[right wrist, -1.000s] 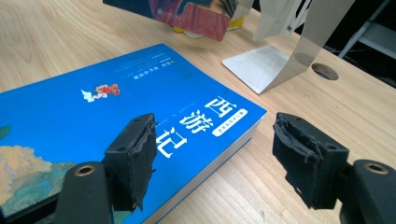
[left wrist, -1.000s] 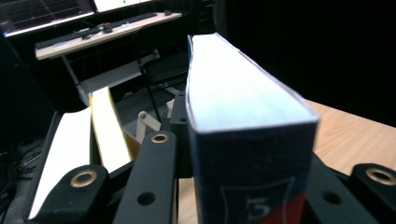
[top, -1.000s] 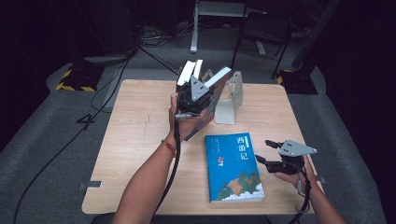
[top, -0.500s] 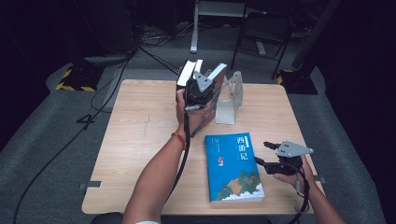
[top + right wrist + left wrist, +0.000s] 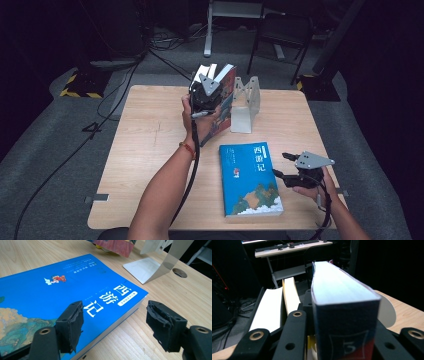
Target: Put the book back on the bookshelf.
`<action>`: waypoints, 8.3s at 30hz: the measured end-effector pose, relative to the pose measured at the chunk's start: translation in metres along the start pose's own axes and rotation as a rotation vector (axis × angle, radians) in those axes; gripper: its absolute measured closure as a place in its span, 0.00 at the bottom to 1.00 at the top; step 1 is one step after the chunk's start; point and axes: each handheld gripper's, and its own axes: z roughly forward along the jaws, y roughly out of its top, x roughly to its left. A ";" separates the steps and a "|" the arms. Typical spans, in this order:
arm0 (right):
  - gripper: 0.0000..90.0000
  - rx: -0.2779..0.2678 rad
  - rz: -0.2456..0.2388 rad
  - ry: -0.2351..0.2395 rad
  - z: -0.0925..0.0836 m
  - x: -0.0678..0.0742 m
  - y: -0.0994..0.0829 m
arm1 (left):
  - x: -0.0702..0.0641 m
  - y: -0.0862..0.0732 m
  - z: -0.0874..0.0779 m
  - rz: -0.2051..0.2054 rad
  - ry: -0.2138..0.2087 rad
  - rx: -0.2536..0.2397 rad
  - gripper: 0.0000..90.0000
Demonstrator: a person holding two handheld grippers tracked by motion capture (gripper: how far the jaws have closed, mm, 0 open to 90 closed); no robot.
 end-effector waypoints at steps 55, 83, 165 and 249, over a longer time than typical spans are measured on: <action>0.34 0.061 -0.045 0.034 0.006 0.008 0.001 | -0.012 -0.003 0.038 0.056 0.018 0.120 0.71; 0.34 0.081 -0.055 0.059 0.007 0.007 -0.004 | -0.014 0.012 0.069 -0.059 0.057 0.081 0.81; 0.31 0.103 -0.035 0.026 0.005 0.003 -0.004 | 0.026 -0.047 -0.040 0.131 -0.156 0.173 0.39; 0.36 0.054 0.024 0.172 -0.030 0.035 -0.031 | -0.030 -0.189 -0.079 0.203 -0.596 0.487 0.27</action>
